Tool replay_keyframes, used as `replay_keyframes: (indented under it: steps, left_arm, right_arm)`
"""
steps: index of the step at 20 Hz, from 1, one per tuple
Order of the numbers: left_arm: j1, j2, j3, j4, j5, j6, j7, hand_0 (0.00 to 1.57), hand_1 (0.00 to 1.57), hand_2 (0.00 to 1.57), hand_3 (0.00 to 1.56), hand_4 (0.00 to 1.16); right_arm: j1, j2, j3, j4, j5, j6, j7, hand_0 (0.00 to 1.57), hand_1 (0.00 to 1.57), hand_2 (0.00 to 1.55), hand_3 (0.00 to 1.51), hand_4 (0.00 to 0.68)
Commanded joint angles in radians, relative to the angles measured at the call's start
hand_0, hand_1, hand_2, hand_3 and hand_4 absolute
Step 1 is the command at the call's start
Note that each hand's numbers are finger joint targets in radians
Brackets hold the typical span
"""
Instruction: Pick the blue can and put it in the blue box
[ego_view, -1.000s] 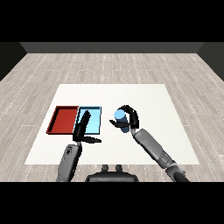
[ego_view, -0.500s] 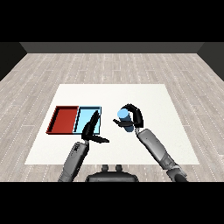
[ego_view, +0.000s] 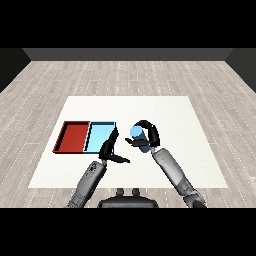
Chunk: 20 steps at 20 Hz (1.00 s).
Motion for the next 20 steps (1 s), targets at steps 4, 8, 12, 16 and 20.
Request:
replay_keyframes:
  steps: [4, 8, 12, 16, 20]
  left_arm:
    - [-0.056, 0.0, 0.031, 0.045, 0.058, -0.018, 0.032, 0.0, 0.0, 0.0, 0.0, 0.0]
    - [-0.034, 0.0, -0.07, 0.082, 0.068, 0.072, -0.03, 0.0, 0.0, 0.0, 0.0, 0.0]
    - [-0.095, 0.0, -0.093, 0.156, 0.133, 0.102, -0.061, 0.0, 0.0, 0.0, 0.0, 0.0]
    - [-0.159, 0.0, -0.129, 0.188, 0.172, 0.162, -0.038, 0.0, 0.0, 0.0, 0.0, 0.0]
    - [-0.127, 0.0, -0.06, 0.162, 0.136, 0.077, -0.023, 0.0, 0.0, 0.0, 0.0, 0.0]
  right_arm:
    - [0.009, 0.099, -0.016, -0.028, 0.094, 0.02, 0.032, 1.49, 1.49, 1.47, 1.4, 0.605]
    - [-0.052, 0.094, -0.096, 0.023, 0.074, 0.114, 0.026, 1.48, 1.48, 1.46, 1.4, 0.605]
    - [0.036, 0.136, -0.008, -0.085, 0.128, 0.064, 0.066, 1.49, 1.49, 1.46, 1.39, 0.609]
    - [-0.047, 0.138, -0.043, -0.016, 0.112, 0.085, 0.058, 1.47, 1.47, 1.46, 1.39, 0.611]
    - [-0.006, 0.138, -0.012, -0.01, 0.13, 0.085, 0.019, 1.49, 1.49, 1.47, 1.4, 0.609]
